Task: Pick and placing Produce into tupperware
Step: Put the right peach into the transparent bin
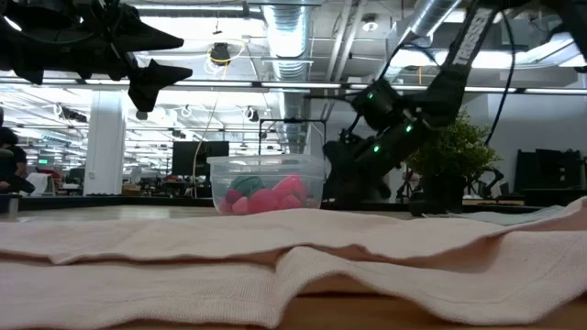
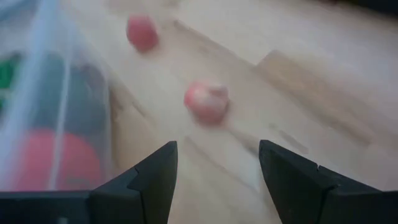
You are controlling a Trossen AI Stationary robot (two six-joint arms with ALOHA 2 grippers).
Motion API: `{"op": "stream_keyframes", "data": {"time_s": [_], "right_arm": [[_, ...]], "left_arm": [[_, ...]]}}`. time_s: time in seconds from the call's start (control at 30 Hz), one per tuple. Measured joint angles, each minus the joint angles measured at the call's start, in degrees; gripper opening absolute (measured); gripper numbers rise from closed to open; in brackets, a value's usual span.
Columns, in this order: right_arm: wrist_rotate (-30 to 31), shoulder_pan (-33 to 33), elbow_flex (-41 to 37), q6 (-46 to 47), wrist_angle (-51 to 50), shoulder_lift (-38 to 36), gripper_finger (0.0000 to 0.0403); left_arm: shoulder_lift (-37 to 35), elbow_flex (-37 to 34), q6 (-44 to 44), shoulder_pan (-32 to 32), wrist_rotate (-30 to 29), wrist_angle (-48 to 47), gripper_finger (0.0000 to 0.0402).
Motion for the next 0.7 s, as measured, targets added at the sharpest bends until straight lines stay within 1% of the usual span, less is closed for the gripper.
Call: {"op": "stream_keyframes", "data": {"time_s": [0.1,0.17,0.23,0.33,0.47,0.57,0.7], "right_arm": [[-0.4,0.1,0.7,0.3,3.5,4.3,0.0248],[0.5,0.5,0.8,0.0,6.3,6.1,0.0248],[3.5,2.0,0.8,-0.4,7.4,6.5,0.0248],[4.5,2.8,0.6,-0.7,8.6,6.6,0.0248],[8.1,3.5,0.6,-1.4,9.8,6.6,0.0248],[7.4,2.8,0.6,-1.4,10.0,6.6,0.0248],[3.6,1.2,2.8,-1.6,8.3,6.6,0.0248]], "left_arm": [[0.0,0.0,0.0,0.0,0.0,0.0,0.0236],[0.0,0.0,0.0,0.0,0.2,-0.1,0.0236],[0.0,0.0,0.0,0.0,0.2,-0.4,0.0236],[0.0,0.0,0.0,0.0,0.3,-0.5,0.0236],[0.0,0.0,0.5,0.0,0.2,-0.7,0.0236],[0.0,0.0,0.5,0.0,0.2,-0.9,0.0236],[0.0,0.0,0.5,0.0,0.0,-1.2,0.0236]]}}
